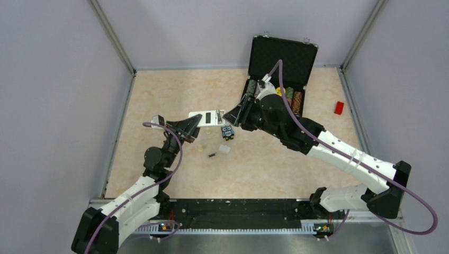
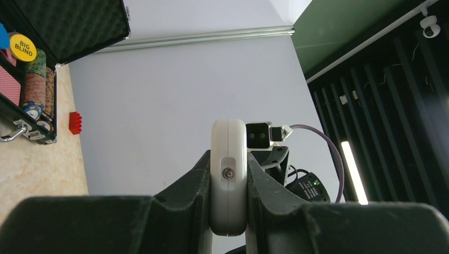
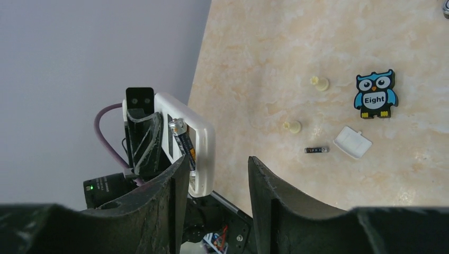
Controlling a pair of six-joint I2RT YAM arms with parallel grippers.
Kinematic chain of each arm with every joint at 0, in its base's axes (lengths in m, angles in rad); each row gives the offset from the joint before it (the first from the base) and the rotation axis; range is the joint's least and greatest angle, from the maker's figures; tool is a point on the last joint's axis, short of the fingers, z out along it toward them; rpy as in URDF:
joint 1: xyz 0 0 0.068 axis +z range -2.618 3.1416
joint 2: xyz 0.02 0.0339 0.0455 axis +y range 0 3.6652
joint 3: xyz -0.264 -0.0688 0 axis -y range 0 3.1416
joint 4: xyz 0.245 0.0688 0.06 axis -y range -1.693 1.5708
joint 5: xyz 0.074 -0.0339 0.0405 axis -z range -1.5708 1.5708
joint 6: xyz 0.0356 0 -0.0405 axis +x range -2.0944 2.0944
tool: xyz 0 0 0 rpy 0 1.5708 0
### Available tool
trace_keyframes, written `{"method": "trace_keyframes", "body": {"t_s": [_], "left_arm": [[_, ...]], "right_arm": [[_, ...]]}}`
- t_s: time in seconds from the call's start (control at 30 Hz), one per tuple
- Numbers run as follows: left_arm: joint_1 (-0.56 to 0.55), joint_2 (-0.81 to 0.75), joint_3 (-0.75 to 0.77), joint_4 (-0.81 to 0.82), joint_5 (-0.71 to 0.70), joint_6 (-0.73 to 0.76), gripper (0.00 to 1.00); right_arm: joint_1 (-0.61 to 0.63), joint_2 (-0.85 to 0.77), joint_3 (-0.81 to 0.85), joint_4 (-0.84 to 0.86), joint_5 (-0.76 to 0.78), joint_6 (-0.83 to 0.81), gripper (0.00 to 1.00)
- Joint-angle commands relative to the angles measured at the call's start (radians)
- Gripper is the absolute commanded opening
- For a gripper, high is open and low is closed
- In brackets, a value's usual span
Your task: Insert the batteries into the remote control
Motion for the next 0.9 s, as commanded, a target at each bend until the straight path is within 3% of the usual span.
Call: {"method": "trace_keyframes", "body": {"t_s": [0.0, 0.6, 0.73, 0.87], "left_arm": [[0.001, -0.001, 0.009, 0.109, 0.003, -0.002, 0.0], [0.001, -0.004, 0.002, 0.117, 0.001, 0.0, 0.0], [0.002, -0.014, -0.006, 0.111, -0.004, 0.001, 0.0], [0.001, -0.03, -0.01, 0.095, -0.007, 0.004, 0.0]], "right_arm": [[-0.006, 0.026, 0.058, -0.015, 0.002, -0.029, 0.43], [-0.005, 0.058, 0.067, -0.006, -0.035, -0.028, 0.25], [-0.006, 0.029, 0.063, -0.017, 0.011, 0.007, 0.25], [-0.005, -0.007, 0.066, -0.028, 0.058, 0.037, 0.31]]}}
